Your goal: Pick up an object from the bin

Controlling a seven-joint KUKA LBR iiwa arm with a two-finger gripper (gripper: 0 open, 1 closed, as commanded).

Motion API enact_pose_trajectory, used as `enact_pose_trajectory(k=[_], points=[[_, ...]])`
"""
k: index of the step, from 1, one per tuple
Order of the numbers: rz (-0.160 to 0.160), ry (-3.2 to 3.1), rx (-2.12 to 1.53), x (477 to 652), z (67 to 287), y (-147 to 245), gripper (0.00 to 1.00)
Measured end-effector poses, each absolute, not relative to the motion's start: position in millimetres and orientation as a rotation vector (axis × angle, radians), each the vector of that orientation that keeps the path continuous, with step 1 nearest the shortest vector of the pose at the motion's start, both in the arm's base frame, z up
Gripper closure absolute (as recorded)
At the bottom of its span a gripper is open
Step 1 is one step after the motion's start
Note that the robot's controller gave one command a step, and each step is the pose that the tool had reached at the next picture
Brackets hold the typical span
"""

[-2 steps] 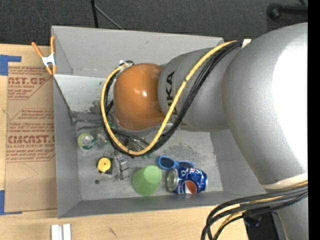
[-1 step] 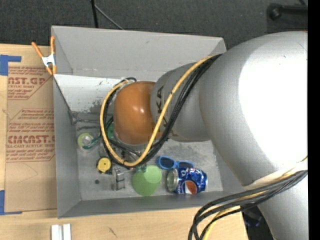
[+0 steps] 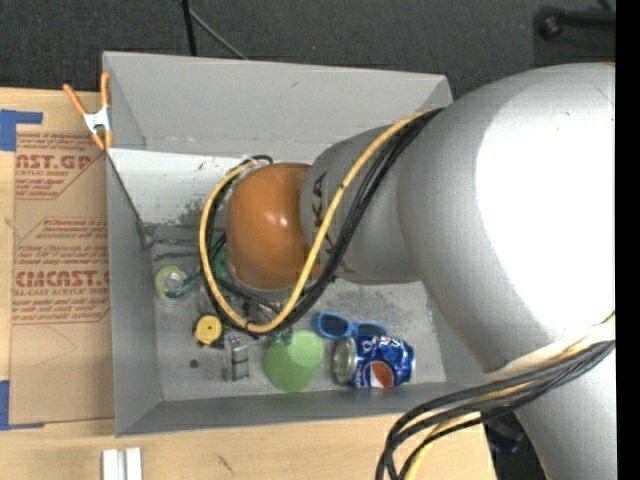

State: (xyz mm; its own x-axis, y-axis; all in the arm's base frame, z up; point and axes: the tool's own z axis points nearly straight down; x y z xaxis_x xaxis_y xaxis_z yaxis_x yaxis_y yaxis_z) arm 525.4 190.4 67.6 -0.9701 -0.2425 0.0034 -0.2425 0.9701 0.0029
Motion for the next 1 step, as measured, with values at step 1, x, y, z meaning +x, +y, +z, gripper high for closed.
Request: enact_pose_trajectory(k=[1], points=[[-0.004, -3.12, 0.382, 527.5, 69.9, 190.0, 1.0]])
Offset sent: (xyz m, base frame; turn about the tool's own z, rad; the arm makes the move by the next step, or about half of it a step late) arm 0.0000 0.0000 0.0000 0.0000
